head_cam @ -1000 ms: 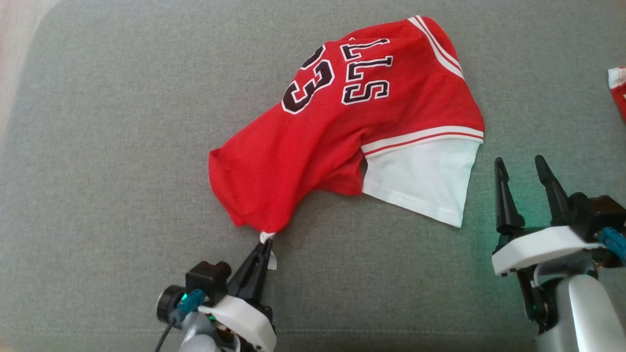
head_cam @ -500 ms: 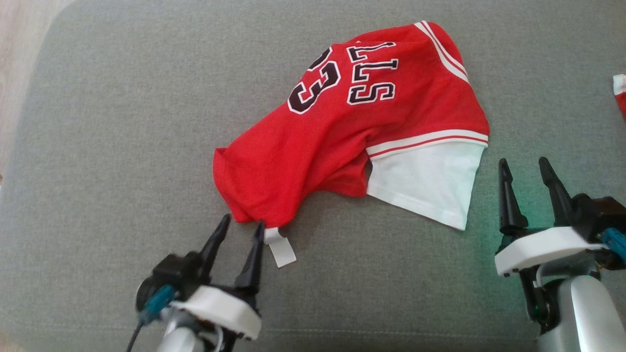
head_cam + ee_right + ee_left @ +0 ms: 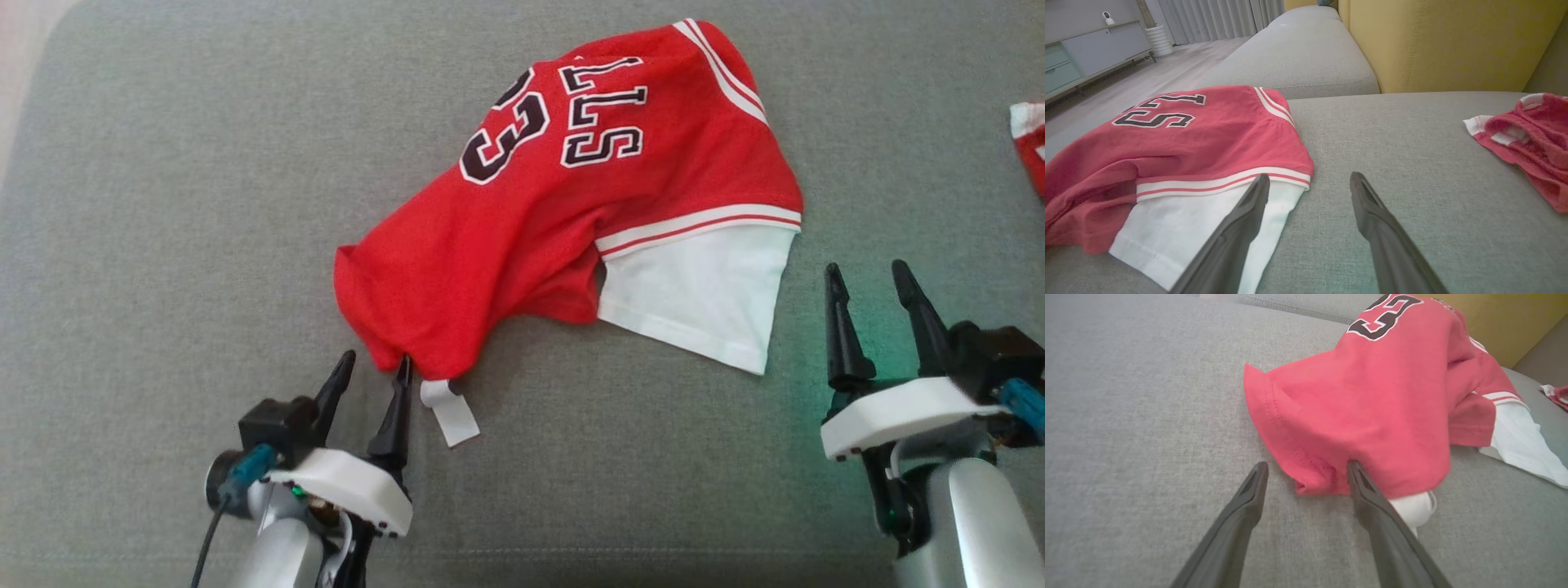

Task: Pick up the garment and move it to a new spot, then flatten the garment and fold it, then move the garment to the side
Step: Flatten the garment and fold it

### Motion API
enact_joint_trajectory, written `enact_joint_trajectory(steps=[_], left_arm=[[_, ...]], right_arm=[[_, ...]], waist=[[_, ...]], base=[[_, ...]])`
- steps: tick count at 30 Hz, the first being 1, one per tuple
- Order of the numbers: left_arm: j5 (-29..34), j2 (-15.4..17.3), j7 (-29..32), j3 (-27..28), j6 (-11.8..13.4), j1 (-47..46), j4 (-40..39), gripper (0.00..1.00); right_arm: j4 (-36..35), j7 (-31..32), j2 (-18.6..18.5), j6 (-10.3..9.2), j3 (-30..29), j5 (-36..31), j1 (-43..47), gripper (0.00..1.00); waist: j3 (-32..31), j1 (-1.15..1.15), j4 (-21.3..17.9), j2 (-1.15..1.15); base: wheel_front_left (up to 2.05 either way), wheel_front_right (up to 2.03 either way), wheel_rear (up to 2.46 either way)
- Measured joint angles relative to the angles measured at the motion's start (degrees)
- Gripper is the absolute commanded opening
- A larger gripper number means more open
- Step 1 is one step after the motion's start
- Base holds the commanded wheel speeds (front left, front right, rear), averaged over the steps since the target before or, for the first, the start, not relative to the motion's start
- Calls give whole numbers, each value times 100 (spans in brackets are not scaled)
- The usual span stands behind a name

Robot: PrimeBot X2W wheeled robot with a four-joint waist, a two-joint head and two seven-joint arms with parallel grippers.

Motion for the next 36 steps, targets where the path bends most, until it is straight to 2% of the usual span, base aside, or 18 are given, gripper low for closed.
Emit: enact_joint_trajectory(steps=[7,8,9,10,11,12,17,27,28,30,36], left_arm=[[1,-16,-18,-1,-22,-160,494,100],[1,-20,-41,-8,-23,-213,573,97],[0,-26,-58,-10,-24,-337,688,74],[0,-26,-58,-10,-24,-337,688,37],[0,-30,-57,-9,-24,-389,720,12],[0,-30,-56,-3,-27,-420,731,0],[0,-49,-5,141,-35,-427,630,0],[0,186,-5,760,164,-6,242,0],[0,190,-5,789,163,13,255,6],[0,186,-5,834,163,18,270,100],[4,129,-5,921,160,15,189,100]], right_arm=[[-1,-1,0,0,-29,0,-5,100],[-1,-1,0,0,-30,0,-6,100],[0,-1,0,0,-30,0,-7,100],[0,-1,0,0,-30,0,-7,100],[0,-1,0,0,-30,0,-8,100],[0,-2,0,0,-35,0,-8,100],[9,-36,0,0,-103,0,-8,100],[25,-53,0,0,-105,1,-7,100],[33,-53,0,0,-105,1,-8,100],[47,-53,0,0,-104,2,-8,100],[115,-76,0,0,-93,23,-8,100]], waist=[[72,0,-122,0],[78,0,-136,0],[89,0,-153,0],[89,0,-153,0],[91,0,-155,0],[92,0,-151,0],[81,0,-64,0],[42,0,157,0],[38,0,170,0],[26,0,185,0],[-59,0,188,0]], base=[[0,0,0],[0,0,0],[0,0,0],[0,0,0],[0,0,0],[0,0,0],[0,0,0],[0,0,0],[0,0,0],[0,0,0],[0,0,0]])
